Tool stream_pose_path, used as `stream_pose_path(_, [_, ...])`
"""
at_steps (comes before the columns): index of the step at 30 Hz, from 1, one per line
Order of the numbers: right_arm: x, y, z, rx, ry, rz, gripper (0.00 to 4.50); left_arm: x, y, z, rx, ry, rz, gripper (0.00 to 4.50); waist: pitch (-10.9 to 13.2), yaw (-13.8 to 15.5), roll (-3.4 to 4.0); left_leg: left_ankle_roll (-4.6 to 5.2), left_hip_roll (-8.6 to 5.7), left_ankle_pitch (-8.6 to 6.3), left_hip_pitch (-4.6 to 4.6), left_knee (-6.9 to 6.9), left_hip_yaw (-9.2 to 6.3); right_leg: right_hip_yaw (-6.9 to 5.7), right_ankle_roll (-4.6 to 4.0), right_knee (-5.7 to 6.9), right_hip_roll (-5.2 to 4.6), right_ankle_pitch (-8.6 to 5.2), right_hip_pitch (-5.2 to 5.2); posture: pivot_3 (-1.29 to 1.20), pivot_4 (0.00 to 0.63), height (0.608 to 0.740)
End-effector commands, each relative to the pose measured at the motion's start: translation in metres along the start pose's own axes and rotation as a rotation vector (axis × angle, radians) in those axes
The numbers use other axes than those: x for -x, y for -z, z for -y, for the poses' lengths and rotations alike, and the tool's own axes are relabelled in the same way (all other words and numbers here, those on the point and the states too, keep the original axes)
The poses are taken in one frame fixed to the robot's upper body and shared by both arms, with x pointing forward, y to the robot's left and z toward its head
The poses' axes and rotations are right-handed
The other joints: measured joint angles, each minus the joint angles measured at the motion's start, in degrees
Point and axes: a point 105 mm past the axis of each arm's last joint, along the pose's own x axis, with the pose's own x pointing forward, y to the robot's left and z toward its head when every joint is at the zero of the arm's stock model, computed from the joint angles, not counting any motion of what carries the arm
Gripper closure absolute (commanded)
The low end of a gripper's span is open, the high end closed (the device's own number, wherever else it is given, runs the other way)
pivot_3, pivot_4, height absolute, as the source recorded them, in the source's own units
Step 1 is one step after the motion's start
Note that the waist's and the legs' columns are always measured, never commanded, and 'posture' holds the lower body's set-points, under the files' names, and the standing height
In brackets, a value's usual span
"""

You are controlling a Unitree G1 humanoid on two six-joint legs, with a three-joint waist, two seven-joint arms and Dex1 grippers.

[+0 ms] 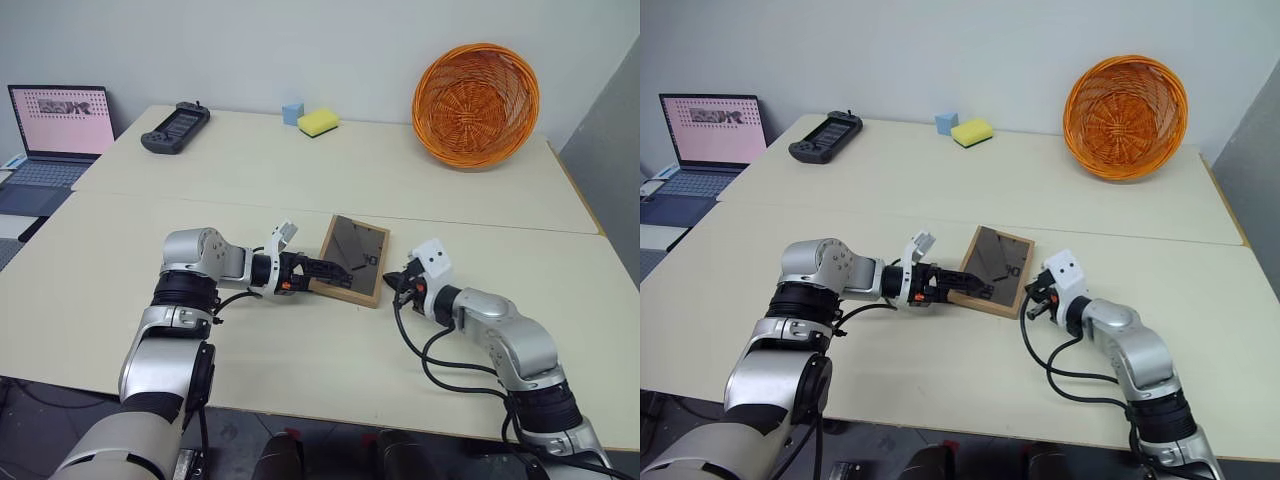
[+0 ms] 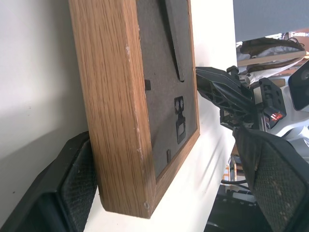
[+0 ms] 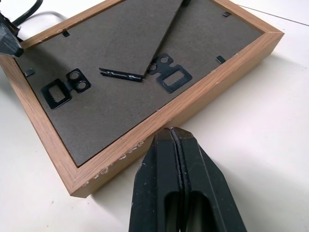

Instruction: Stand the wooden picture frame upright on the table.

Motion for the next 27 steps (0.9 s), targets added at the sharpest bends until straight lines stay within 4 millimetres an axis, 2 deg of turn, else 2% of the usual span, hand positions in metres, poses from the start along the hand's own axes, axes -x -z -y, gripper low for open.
stream_pose_path(1, [0.0046,-0.0138,-0.0018,0.019,-0.006,0.052,4.5,-0.0007,-0.0081,0.0084,-0.017,0.034,0.026,0.23,0.0,0.0,0.0,0.0,0.0,0.0,0.0,0.0,0.0,0.0,0.0,0.0,0.0,0.0,0.0,0.0,0.15,0.74])
stream_pose_path(8, [0.0046,-0.015,-0.0011,0.015,-0.006,0.054,4.5,-0.0008,-0.0104,0.0107,-0.011,0.054,0.04,1.43,0.0,0.0,0.0,0.0,0.0,0.0,0.0,0.0,0.0,0.0,0.0,0.0,0.0,0.0,-0.01,0.0,0.15,0.74])
stream_pose_path(16, [0.0043,-0.0155,-0.0013,0.013,-0.006,0.056,4.5,-0.0002,-0.0121,0.0139,0.001,0.078,0.05,3.09,0.0,0.0,0.0,0.0,0.0,0.0,0.0,0.0,0.01,0.0,0.0,0.0,0.0,0.0,-0.01,0.0,0.15,0.74])
stream_pose_path(23, [0.0048,-0.0157,-0.0006,0.017,-0.002,0.056,4.5,-0.0007,-0.011,0.0153,0.0,0.083,0.042,3.19,0.0,0.0,0.0,0.0,0.0,0.0,0.0,-0.01,0.01,0.01,0.0,-0.01,0.0,0.0,-0.01,0.0,0.15,0.74])
stream_pose_path(27, [0.007,-0.014,0.0027,0.038,0.007,0.047,4.5,0.001,-0.0105,0.0139,-0.056,0.064,0.035,3.19,0.0,0.0,0.0,0.0,0.0,0.0,0.0,-0.01,0.01,0.0,0.0,-0.01,0.0,0.0,-0.01,0.0,0.15,0.74])
